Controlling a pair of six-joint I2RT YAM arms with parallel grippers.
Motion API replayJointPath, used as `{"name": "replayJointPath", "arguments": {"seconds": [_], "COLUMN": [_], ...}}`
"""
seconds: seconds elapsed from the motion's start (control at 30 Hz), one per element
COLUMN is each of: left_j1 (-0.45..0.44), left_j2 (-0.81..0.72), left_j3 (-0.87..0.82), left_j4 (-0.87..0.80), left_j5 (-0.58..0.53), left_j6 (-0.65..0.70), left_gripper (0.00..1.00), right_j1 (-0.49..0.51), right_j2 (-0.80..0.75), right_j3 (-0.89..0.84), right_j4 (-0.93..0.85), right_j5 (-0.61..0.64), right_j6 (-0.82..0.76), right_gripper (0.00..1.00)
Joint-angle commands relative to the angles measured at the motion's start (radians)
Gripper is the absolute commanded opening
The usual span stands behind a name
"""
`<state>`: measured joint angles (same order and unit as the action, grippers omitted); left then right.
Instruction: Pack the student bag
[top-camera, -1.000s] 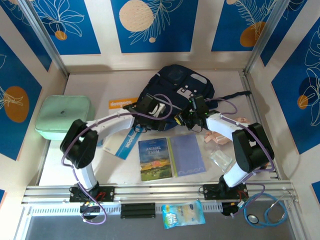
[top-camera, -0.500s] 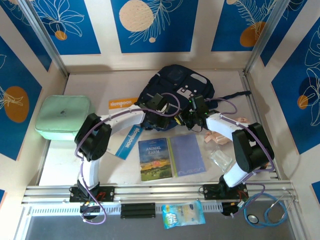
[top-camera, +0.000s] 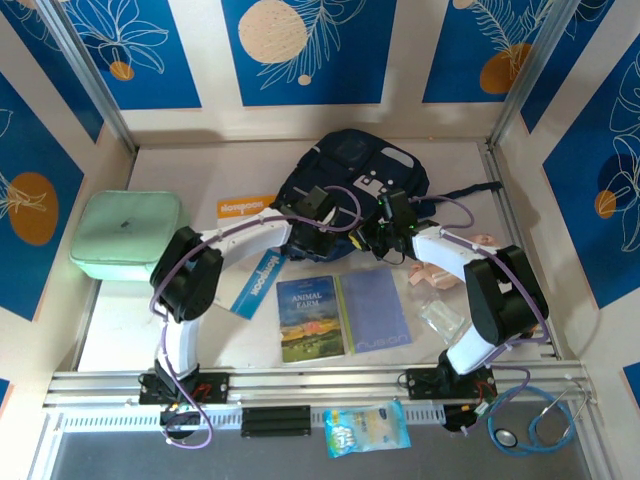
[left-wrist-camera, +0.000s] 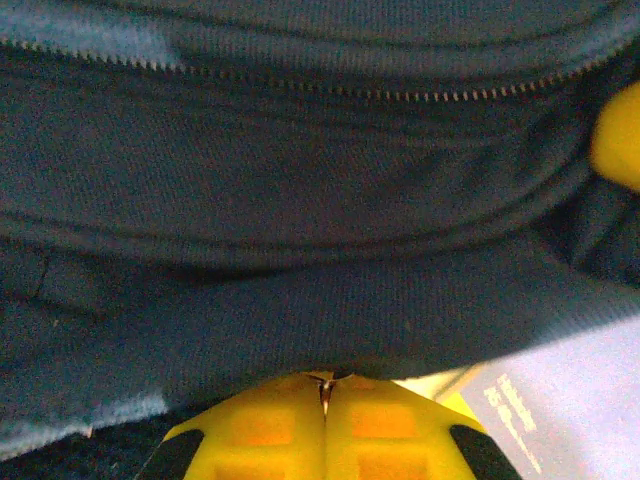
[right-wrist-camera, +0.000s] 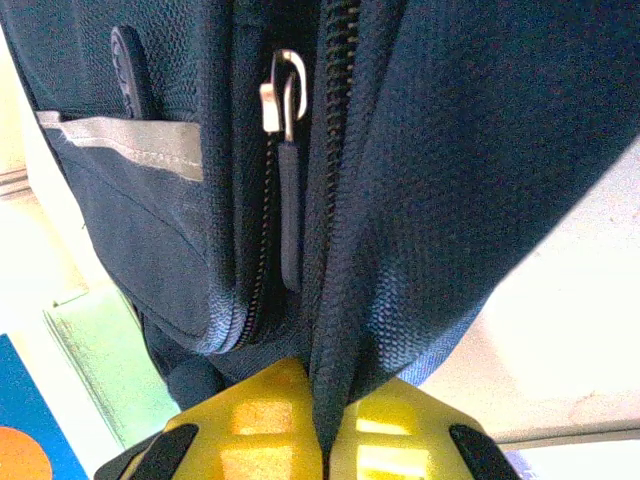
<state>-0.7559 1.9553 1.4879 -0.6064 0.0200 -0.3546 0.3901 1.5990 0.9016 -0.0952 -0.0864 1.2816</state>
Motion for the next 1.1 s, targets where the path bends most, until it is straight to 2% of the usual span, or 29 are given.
{"name": "replayJointPath", "arguments": {"seconds": [0.0, 0.33, 0.57, 0.83, 0.97, 1.07], "left_j1": [0.003, 0.072, 0.146, 0.130, 0.080, 0.020], "left_j2": [-0.058, -0.092, -0.117, -0.148, -0.135, -0.109], "left_j3": [0.012, -0.074, -0.108, -0.120, -0.123, -0.113], "left_j4": [-0.116, -0.186, -0.165, -0.087, -0.009, 0.055], "left_j5": [0.015, -0.137, -0.155, 0.029, 0.144, 0.190], "left_j6": [0.006, 0.156, 0.166, 0.124, 0.049, 0.004], "left_gripper": [0.00, 0.00, 0.00, 0.00, 0.00, 0.00], "right_j1": [-0.007, -0.033, -0.070, -0.129, -0.178, -0.200], "right_j2": [-0.024, -0.051, -0.066, 0.004, 0.081, 0.080], "right_j3": [0.039, 0.024, 0.021, 0.099, 0.179, 0.189], "right_j4": [-0.009, -0.041, -0.054, -0.024, -0.012, -0.020], "right_j5": [0.025, 0.067, 0.085, 0.033, -0.029, -0.015], "right_j6": [-0.040, -0.095, -0.138, -0.273, -0.396, -0.449], "right_gripper": [0.02, 0.02, 0.02, 0.02, 0.03, 0.06]}}
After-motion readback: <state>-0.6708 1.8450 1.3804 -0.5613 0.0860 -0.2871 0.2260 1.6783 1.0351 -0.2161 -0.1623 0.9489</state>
